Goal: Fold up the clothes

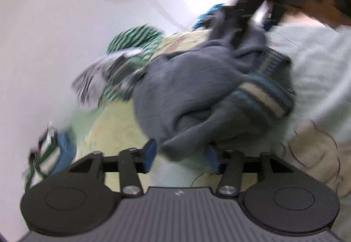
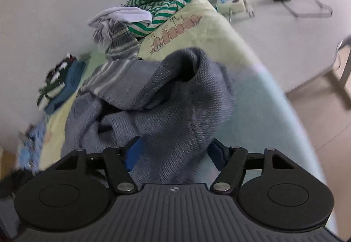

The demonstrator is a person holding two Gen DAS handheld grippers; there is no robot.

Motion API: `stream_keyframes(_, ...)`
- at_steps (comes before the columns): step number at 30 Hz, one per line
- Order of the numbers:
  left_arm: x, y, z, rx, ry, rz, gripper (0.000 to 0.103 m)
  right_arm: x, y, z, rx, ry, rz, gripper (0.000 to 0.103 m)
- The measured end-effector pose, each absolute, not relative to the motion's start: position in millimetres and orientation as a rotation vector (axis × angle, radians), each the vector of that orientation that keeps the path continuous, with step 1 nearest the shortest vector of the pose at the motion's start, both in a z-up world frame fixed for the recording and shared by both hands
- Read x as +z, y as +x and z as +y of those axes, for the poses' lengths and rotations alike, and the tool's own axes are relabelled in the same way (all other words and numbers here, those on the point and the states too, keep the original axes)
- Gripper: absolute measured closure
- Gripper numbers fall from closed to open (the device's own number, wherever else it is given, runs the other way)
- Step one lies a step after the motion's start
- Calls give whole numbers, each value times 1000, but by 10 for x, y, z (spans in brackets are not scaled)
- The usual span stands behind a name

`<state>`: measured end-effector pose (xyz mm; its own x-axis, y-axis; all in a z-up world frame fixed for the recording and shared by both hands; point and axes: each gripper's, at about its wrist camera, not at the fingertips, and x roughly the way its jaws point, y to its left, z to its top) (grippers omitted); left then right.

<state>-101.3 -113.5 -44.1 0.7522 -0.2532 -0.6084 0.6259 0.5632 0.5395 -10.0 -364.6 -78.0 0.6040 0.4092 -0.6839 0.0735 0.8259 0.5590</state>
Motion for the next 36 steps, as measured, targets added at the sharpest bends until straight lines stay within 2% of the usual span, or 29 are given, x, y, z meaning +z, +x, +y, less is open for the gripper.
stream_keyframes(1, -486, -1043, -1183, -558, 858, 490, 39, -771, -81, -3625, 212, 594, 913, 70)
stream_keyframes(2, -531, -1072, -1231, -572, 895, 478, 39, -741, -75, -3606, 228, 599, 908, 76)
stream_keyframes(8, -768, -1213, -1433, -608, 1097, 382, 40, -246, -264, -3597, 317, 649, 776, 83)
stream_keyframes(9, -798, -1196, -1452, -603, 1105, 378, 46, -147, -307, -3608, 337, 664, 743, 84)
stream_keyframes(11, -843, -1149, -1485, -587, 1119, 381, 69, 40, -391, -3595, 361, 665, 685, 87)
stream_keyframes(12, -858, -1118, -1497, -575, 1122, 390, 92, 118, -428, -3580, 367, 659, 663, 87)
stream_keyframes(18, -715, -1114, -1442, -475, 1064, 364, 94, 294, -598, -3545, 350, 608, 587, 90)
stream_keyframes(24, -62, -1074, -1051, -250, 728, 389, 94, 273, -706, -3572, 399, 690, 566, 90)
stream_keyframes(28, 494, -1079, -683, -123, 535, 339, 94, 423, -758, -3478, 514, 751, 496, 92)
stream_keyframes(29, 623, -1085, -590, -99, 495, 326, 94, 475, -772, -3444, 546, 760, 473, 94)
stream_keyframes(30, 742, -1086, -497, -79, 467, 311, 94, 527, -786, -3410, 578, 769, 450, 100)
stream_keyframes(36, 1280, -1094, -28, 1, 347, 254, 94, 781, -669, -3102, 606, 644, 460, 98)
